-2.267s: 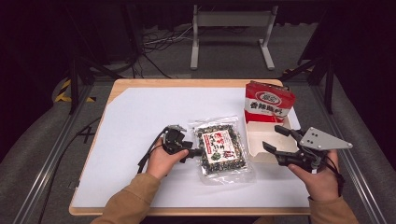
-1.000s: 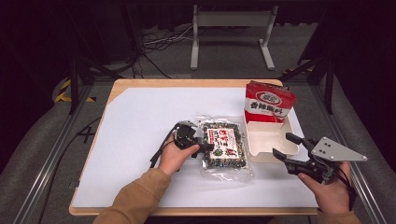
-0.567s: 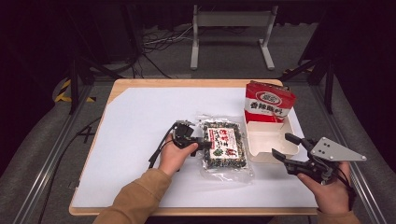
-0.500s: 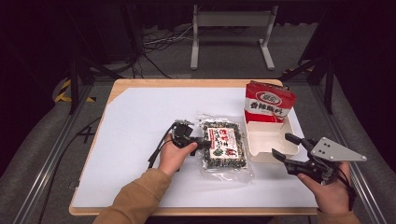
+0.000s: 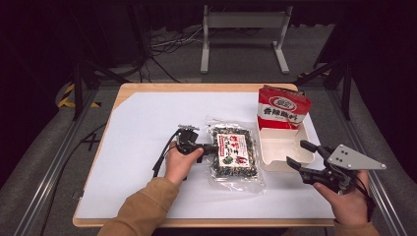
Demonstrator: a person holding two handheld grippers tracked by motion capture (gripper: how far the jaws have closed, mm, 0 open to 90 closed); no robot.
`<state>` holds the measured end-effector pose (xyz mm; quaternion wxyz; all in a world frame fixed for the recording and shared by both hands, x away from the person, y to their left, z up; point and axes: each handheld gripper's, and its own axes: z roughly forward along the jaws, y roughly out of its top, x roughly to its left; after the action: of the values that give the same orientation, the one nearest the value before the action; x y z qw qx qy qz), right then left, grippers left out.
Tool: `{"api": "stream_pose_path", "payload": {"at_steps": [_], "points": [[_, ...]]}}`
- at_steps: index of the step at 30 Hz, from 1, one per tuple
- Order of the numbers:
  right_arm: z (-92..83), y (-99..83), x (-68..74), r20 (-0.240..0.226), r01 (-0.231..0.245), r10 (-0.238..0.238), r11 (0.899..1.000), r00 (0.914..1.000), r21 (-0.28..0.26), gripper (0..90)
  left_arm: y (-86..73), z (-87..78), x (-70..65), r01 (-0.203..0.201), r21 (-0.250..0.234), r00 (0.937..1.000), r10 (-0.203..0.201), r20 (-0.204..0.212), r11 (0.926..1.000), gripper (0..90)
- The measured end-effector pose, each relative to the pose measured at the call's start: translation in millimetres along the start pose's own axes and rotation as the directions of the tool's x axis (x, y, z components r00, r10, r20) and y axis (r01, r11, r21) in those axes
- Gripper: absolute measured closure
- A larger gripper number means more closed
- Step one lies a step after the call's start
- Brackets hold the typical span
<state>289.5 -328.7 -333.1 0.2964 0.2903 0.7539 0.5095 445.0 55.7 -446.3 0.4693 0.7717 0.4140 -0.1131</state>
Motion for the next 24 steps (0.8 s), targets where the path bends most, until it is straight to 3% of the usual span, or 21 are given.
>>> {"api": "stream_pose_path", "payload": {"at_steps": [6,10,14,19,24], "points": [[2.1,0.6,0.5,-0.008,0.003,-0.003,1.0,1.0,-0.002,32.7,-2.4,-9.3,3.0,0.018,-0.037,0.9998,-0.018,-0.002,0.9992,73.1],[5.7,0.5,0.6,-0.016,0.004,-0.004,1.0,0.9999,0.004,32.7,-2.8,-18.7,0.7,0.0,-0.083,1.0,0.0,0.004,0.9966,75.9],[9.0,1.8,2.1,-0.033,0.004,-0.003,1.0,0.9995,0.005,34.1,-2.3,-26.2,-7.9,-0.037,-0.125,0.9993,0.037,-0.002,0.9914,77.2],[13.8,3.2,3.0,-0.05,0.0,0.001,1.0,0.9987,0.014,37.9,0.2,-40.3,-18.2,-0.116,-0.161,0.9932,0.114,-0.021,0.9801,81.3],[18.6,5.6,3.7,-0.065,-0.004,0.005,1.0,0.9979,0.014,39.3,-0.7,-52.7,-32.0,-0.19,-0.204,0.9818,0.186,-0.037,0.9605,81.6]]}}
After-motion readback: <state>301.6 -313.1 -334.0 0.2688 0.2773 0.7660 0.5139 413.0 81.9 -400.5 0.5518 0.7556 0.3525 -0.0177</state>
